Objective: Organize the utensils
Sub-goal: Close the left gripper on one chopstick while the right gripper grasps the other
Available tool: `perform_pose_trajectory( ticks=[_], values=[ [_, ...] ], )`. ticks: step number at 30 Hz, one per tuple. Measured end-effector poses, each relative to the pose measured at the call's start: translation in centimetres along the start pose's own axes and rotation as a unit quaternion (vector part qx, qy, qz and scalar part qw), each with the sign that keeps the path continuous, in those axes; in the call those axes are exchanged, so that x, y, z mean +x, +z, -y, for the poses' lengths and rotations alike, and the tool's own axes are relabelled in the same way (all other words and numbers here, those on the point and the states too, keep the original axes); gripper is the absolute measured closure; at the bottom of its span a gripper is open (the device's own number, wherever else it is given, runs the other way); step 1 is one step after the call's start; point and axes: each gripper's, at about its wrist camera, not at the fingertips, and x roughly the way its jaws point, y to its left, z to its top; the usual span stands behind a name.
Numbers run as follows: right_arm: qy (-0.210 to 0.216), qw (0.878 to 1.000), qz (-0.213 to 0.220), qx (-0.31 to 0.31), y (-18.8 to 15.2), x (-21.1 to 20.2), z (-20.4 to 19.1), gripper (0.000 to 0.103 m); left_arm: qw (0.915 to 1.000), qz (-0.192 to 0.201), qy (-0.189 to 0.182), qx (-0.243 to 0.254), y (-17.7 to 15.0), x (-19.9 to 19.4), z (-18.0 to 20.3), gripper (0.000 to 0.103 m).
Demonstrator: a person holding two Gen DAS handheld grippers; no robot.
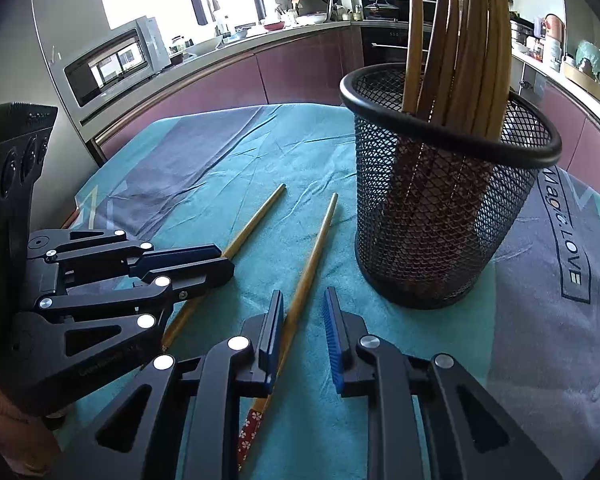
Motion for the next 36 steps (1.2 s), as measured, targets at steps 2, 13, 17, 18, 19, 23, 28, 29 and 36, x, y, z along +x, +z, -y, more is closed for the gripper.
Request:
perform_pose_trajectory(
  ticks=[2,13,17,18,19,23,28,29,36],
  values=[
    [0.0,1.0,0.0,0.001,0.1,0.1,0.1,0.091,1.0,0.0,-0.001,-0.004,0.1,0.1,-0.1,0.093],
    [0.009,1.0,0.002,0.016,0.0,0.1,0.6,0.098,1.0,-0.002,0.003,-0.005,0.3,0.5,-0.1,0.092],
    [0.02,0.999,0.002,0.026,-0.1,-0.1,0.8,0.098,1.0,-0.001,0.005,-0.006,0.5,0.7,0.0,0.094],
    [0.021,0.999,0.002,0.027,-0.2,-0.1,0.9,0.098,1.0,0.0,0.006,-0.006,0.5,0.8,0.0,0.094],
    [0.022,0.999,0.003,0.028,-0.2,-0.2,0.9,0.098,0.9999,0.0,0.007,-0.007,0.5,0.8,0.0,0.094],
    [0.033,0.999,0.006,0.034,-0.3,-0.6,1.0,0.098,0.9999,0.002,0.009,-0.009,0.3,0.6,0.1,0.095],
    [0.042,0.998,0.013,0.039,-0.5,-1.3,1.2,0.098,0.9998,0.006,0.009,-0.013,0.2,0.1,-0.1,0.096],
    [0.044,0.998,0.015,0.04,-0.5,-1.5,1.2,0.098,0.9998,0.008,0.009,-0.014,0.1,0.0,-0.1,0.096],
    [0.056,0.997,0.033,0.039,-0.9,-2.9,1.0,0.098,0.9994,0.021,-0.012,-0.024,0.1,-1.7,-0.4,0.096]
  ],
)
